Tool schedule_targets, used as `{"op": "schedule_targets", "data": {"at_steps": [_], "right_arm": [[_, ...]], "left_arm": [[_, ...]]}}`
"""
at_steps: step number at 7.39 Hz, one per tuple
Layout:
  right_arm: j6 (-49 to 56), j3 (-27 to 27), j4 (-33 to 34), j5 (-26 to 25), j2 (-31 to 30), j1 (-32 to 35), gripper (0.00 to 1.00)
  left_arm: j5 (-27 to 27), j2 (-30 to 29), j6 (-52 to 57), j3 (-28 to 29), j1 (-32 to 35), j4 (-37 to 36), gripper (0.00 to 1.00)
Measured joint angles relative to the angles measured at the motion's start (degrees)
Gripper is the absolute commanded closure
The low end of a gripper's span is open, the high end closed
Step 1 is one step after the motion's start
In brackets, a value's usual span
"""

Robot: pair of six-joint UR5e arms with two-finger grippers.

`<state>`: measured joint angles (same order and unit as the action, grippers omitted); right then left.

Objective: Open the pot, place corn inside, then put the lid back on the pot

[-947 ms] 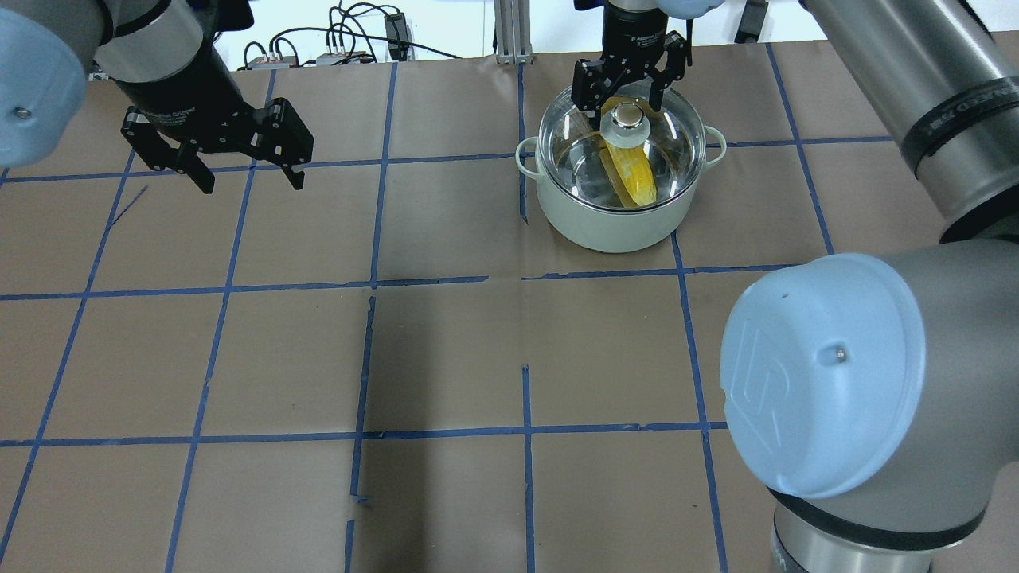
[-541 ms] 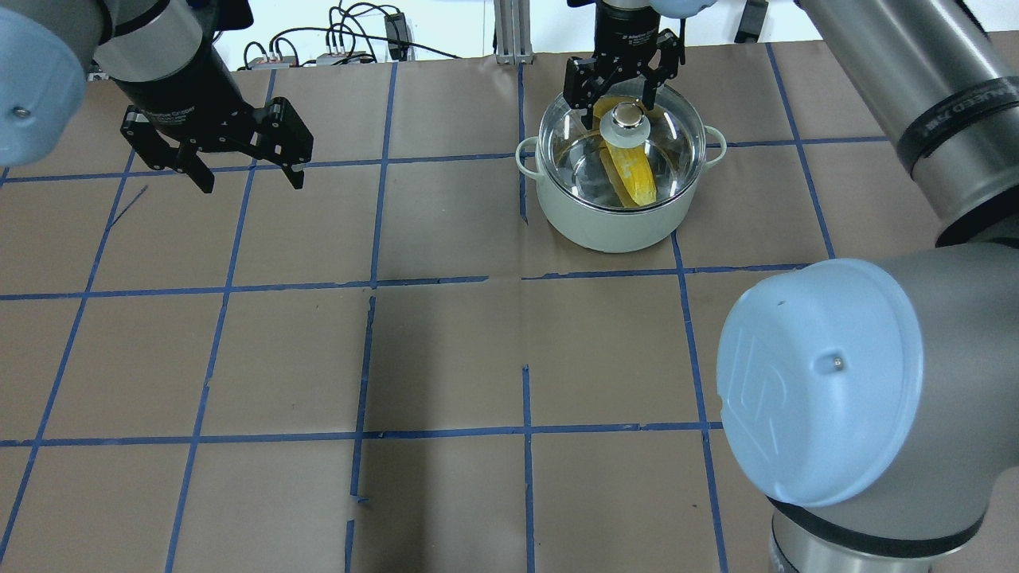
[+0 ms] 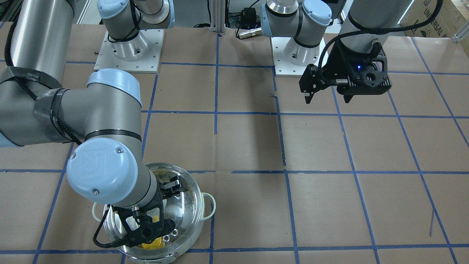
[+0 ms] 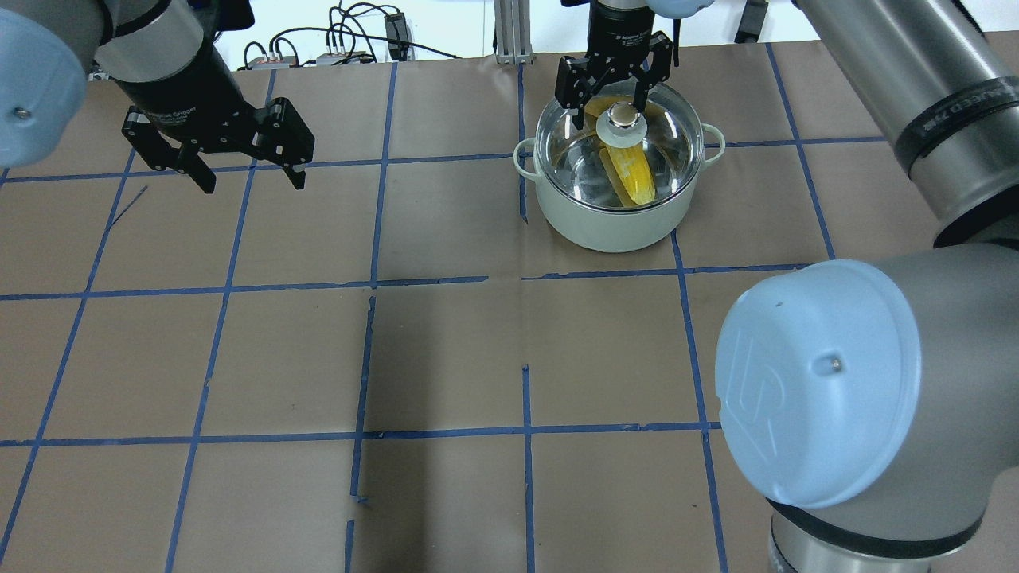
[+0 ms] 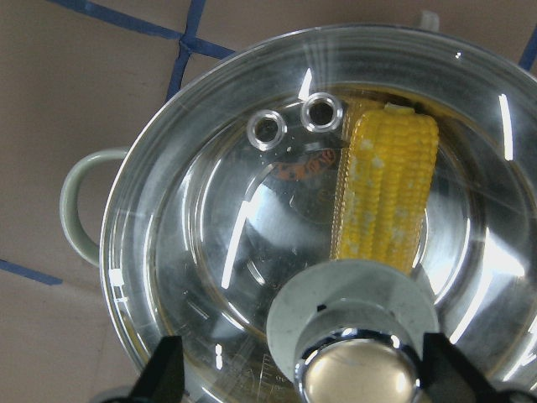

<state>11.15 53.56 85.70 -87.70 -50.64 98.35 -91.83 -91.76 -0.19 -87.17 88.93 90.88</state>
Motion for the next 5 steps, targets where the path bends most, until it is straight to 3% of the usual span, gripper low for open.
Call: {"op": "schedule_targets", "data": {"at_steps": [5], "right_arm": [[1.1,-0.2,0.4,-0.3,-0.2,-0.3,0.01]], "left_arm": [[0.0,0.0,0.0,0.0,0.0,0.0,0.00]]}}
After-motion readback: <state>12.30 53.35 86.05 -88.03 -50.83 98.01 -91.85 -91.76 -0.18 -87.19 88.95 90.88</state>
